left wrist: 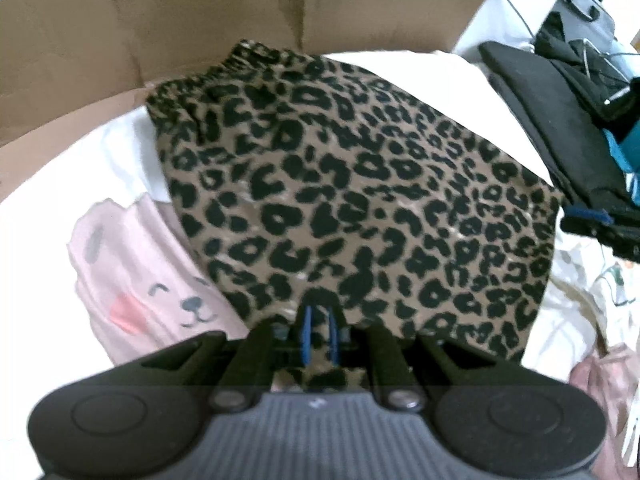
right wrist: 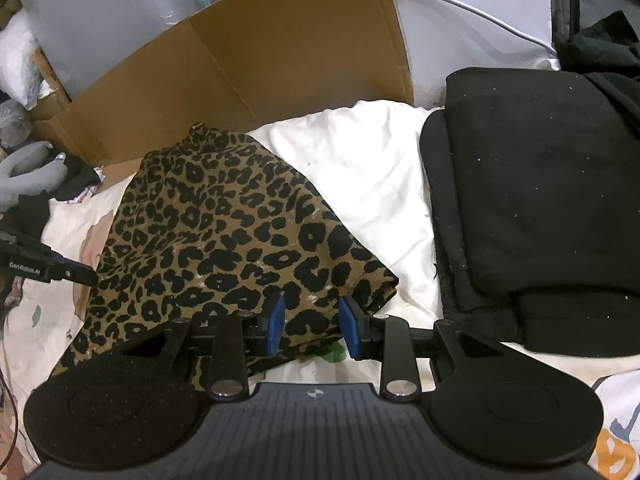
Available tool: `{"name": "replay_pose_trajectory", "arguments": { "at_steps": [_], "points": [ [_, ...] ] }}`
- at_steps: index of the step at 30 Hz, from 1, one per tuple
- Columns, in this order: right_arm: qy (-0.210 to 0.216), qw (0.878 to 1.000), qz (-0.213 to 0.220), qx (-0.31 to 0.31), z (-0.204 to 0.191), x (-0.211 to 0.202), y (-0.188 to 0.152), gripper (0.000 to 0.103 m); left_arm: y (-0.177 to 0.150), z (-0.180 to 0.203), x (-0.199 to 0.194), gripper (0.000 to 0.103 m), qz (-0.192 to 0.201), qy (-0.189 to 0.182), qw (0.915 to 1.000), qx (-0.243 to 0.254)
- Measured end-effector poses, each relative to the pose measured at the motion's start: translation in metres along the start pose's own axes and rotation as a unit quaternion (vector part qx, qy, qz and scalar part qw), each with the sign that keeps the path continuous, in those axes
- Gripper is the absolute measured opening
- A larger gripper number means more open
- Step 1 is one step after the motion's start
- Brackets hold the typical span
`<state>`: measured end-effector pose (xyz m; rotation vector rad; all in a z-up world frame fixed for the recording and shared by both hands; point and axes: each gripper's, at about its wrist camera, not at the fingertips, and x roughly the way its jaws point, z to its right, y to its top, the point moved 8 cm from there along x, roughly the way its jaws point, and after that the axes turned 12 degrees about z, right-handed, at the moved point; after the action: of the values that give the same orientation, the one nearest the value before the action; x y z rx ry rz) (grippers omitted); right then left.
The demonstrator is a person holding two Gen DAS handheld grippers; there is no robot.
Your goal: Fold clothes
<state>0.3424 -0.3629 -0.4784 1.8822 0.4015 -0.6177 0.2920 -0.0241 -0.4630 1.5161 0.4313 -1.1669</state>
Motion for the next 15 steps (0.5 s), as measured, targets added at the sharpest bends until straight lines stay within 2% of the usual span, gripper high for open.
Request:
{"name": "replay_pose_trajectory", "arguments": {
  "at_steps": [9,15],
  "points": [
    [-0.019,1.0,-0.008,-0.022,0.0,0.024,0.0,0.037,-0.033,0.017,0.011,0.01,-0.03,-0.017,0.9986,0.039],
    [-0.053,0.998,-0.019,-0.035,0.01,0.03,-0.002,0.037,-0.046,0.017,-0.005,0.011,-0.039,-0.029,0.9963,0.071]
  ]
}}
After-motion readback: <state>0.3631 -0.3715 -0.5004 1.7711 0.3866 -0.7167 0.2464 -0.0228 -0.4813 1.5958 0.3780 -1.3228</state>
